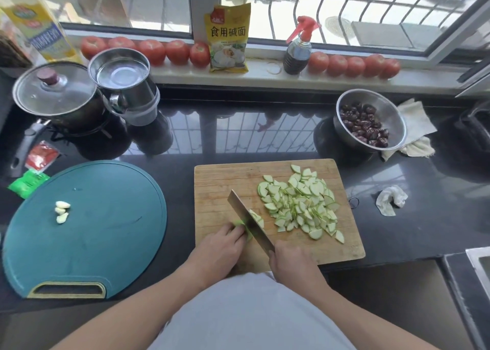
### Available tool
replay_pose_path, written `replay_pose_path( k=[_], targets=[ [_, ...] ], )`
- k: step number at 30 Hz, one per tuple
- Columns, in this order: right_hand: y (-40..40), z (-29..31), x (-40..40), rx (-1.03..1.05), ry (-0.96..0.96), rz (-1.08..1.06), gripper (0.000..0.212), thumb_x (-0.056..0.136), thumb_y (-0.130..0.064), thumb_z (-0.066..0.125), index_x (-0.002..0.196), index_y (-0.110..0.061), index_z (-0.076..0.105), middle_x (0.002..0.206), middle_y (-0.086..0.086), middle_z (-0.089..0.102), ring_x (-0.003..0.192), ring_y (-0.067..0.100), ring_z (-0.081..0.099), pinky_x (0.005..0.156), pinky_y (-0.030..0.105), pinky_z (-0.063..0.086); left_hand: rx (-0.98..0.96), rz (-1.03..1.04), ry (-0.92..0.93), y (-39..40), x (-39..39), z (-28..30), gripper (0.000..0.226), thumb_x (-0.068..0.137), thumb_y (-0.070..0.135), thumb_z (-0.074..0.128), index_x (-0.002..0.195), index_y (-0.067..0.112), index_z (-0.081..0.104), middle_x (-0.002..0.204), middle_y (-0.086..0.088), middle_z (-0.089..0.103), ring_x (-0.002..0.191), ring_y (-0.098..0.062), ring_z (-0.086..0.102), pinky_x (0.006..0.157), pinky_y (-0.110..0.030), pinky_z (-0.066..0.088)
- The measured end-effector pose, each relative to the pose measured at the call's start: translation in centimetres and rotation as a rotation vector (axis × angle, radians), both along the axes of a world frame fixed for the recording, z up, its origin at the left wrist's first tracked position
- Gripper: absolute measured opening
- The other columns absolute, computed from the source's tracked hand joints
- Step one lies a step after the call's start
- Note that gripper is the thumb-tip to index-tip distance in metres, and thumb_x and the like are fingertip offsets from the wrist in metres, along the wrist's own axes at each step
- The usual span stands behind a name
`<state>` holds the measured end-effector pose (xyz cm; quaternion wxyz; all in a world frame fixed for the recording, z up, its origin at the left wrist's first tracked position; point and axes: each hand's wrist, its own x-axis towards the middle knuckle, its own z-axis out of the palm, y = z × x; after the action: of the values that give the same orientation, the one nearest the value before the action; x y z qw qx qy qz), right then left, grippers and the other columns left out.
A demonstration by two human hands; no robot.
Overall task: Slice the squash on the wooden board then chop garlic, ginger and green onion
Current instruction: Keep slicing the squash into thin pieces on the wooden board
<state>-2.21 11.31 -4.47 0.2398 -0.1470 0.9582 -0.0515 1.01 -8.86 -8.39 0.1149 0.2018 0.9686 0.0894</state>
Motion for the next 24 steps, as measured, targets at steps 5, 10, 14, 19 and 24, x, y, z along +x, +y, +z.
replay_pose_path(
  k=[5,10,14,19,24],
  targets=[
    [-1.8,-1.6,-1.0,0.007,0.000,0.023,0.013,0.096,-0.020,0.043,0.084,-0.018,0.042,0.068,0.004,0.053,0.060,0.027,0.049,0.051,0.032,0.032,0.005,-0.021,0.003,0.0,0.0,0.4,0.051,0.079,0.032,0.074,0.126,0.014,0.063,0.119,0.002,0.060,0.100,-0.019,0.057,0.066,-0.027,0.056],
    [-2.5,-1.7,-2.1,-0.066,0.083,-0.022,0.020,0.099,-0.025,0.047,0.079,-0.021,0.042,0.063,-0.002,0.049,0.060,0.024,0.058,0.048,0.033,0.038,0.013,-0.001,-0.019,-0.1,0.3,0.5,0.051,0.084,0.029,0.071,0.130,0.012,0.060,0.123,-0.001,0.059,0.106,-0.022,0.057,0.070,-0.030,0.057],
    [-1.0,-0.8,-2.1,-0.111,0.107,-0.082,0.025,0.099,-0.029,0.047,0.077,-0.018,0.043,0.058,-0.006,0.040,0.057,0.023,0.047,0.052,0.035,0.033,-0.007,0.006,-0.031,-0.3,0.4,0.3,0.057,0.086,0.031,0.070,0.137,0.010,0.055,0.132,-0.003,0.056,0.114,-0.023,0.057,0.072,-0.031,0.059],
    [-0.6,0.7,-0.8,-0.156,0.048,-0.009,0.014,0.096,-0.034,0.047,0.091,-0.021,0.047,0.057,-0.006,0.042,0.056,0.023,0.044,0.051,0.034,0.032,-0.017,0.003,-0.022,-0.1,0.3,0.6,0.055,0.076,0.024,0.074,0.128,0.009,0.063,0.126,-0.004,0.061,0.108,-0.022,0.061,0.071,-0.031,0.059],
    [-0.7,1.1,-0.4,-0.076,0.033,0.017,0.017,0.099,-0.030,0.042,0.092,-0.016,0.050,0.061,-0.002,0.038,0.063,0.027,0.044,0.055,0.035,0.033,-0.015,-0.005,-0.008,0.1,0.2,0.6,0.059,0.071,0.028,0.077,0.127,0.012,0.065,0.123,0.000,0.064,0.103,-0.019,0.062,0.070,-0.027,0.058]
  ],
)
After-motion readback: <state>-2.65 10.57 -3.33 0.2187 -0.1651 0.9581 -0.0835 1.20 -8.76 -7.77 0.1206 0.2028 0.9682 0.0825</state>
